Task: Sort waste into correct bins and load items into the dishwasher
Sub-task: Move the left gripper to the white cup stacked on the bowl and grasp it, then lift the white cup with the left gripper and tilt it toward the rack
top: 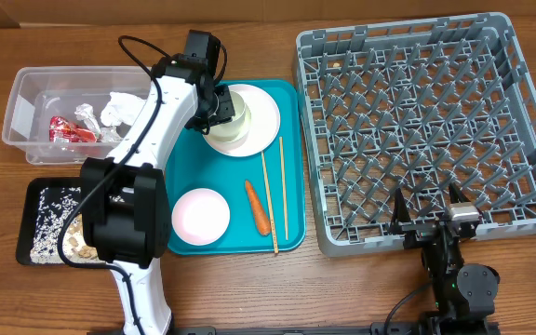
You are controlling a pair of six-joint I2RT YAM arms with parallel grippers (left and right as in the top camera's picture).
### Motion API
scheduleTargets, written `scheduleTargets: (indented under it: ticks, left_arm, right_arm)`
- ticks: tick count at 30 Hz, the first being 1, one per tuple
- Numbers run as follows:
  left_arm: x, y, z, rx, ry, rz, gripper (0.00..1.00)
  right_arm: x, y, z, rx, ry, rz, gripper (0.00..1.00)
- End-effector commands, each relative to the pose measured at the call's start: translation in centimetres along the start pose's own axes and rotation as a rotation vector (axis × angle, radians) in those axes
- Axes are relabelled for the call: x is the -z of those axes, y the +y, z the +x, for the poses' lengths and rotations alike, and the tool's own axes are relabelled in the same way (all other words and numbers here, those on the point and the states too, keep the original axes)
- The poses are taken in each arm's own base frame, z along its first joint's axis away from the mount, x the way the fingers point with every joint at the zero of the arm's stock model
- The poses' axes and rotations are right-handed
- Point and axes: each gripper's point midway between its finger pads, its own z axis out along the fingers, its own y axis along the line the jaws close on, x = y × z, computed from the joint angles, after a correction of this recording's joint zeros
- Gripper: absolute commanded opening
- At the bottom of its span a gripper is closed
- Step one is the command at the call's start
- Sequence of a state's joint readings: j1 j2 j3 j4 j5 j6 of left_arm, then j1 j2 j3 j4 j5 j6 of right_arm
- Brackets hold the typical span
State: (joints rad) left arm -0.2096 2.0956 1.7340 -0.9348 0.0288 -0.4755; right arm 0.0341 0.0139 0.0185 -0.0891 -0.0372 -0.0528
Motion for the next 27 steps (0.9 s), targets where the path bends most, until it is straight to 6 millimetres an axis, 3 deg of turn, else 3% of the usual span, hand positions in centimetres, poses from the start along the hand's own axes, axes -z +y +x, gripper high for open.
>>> scheduleTargets:
  ticks: [1, 6, 12, 15, 21, 27]
  left_arm:
    - [0.1, 0.5, -0.3, 0.019, -0.009, -0.01, 0.29]
    - [0.1, 0.9, -0.5, 0.03, -0.01, -0.012, 0.09]
    - [0.5, 1.8, -1.0, 0.069, -0.012, -0.017, 0.04]
    - [1.7, 2.1, -1.5, 0.081, -0.016, -0.016, 0.04]
    - [7.9, 1.4, -3.6, 0.081, -0.094, 0.08, 0.04]
    - [15.6, -1.4, -3.6, -0.011, -0.143, 0.395, 0.04]
  right_arm:
    - [0.0, 0.0, 0.1, 0.001, -0.007, 0.001, 1.0]
    - [0.0, 0.0, 0.1, 0.001, -0.007, 0.001, 1.0]
    - [0.0, 0.0, 0.1, 0.001, -0.007, 0.001, 1.0]
    - [0.0, 0.0, 0.1, 0.0, -0.007, 0.001, 1.0]
    - [0.0, 0.0, 0.1, 0.001, -0.007, 0.001, 1.0]
    - [0.0, 0.0, 0.1, 0.001, -0.007, 0.001, 1.0]
